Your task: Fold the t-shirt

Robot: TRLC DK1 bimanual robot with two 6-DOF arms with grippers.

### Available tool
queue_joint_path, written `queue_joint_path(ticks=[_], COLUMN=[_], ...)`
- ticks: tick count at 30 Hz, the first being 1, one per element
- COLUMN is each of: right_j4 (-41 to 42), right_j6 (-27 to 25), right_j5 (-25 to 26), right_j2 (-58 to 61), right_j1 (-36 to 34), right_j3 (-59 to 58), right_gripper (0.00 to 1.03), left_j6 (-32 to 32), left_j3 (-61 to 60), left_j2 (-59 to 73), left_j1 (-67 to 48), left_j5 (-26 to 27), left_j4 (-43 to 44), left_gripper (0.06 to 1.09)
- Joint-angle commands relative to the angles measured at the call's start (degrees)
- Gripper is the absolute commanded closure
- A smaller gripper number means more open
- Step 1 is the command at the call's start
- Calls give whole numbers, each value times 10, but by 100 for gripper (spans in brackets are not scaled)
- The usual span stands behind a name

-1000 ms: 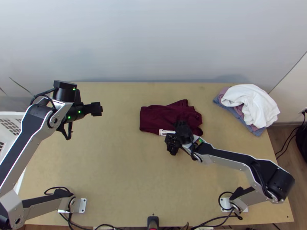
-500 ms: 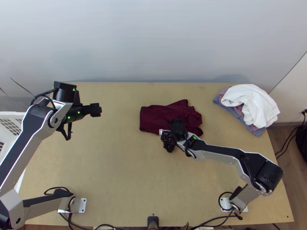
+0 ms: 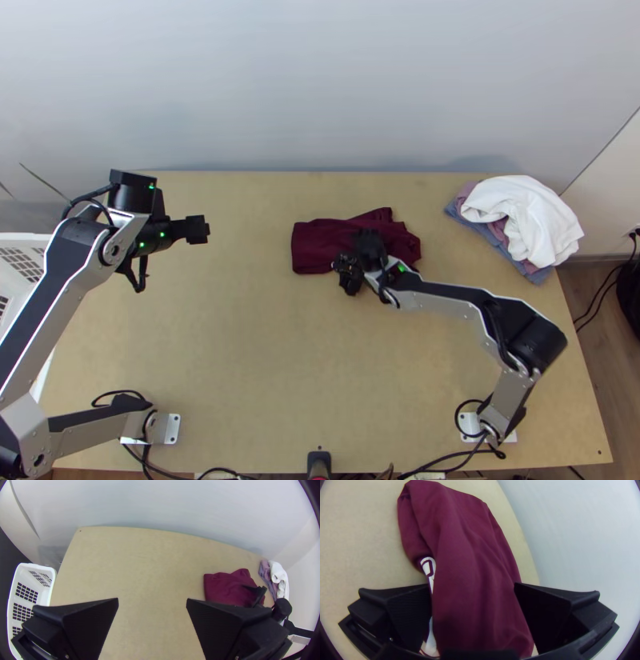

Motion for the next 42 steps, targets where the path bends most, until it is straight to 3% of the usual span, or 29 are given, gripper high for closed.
queue_joint_path(ticks=[1,2,4,5,12,27,33,39,42], right_j4=[-23,-25,-25,-25,44,91,91,90,83], right_j6=[-10,-13,-25,-32,-32,31,59,73,79], right_j5=[1,1,1,3,84,141,143,141,111], right_j2=[63,70,79,84,72,-135,-249,-344,-380], right_j1=[-25,-27,-27,-26,-24,-85,-174,-319,-410], right_j3=[67,73,79,81,55,27,-22,-25,-25], right_gripper=[22,38,85,101,100,100,100,100,100], left_j6=[6,8,12,13,13,7,6,5,0], left_j3=[-4,-6,-8,-8,-6,13,5,5,-2], left_j2=[-6,-7,-7,-7,-4,-6,-24,-26,-30], left_j1=[4,5,6,6,5,-8,-8,-8,-8], left_j5=[-1,-1,-1,-1,0,0,0,0,0], left_j4=[1,1,1,1,13,11,1,-2,-7], left_gripper=[10,10,10,10,10,10,10,10,10])
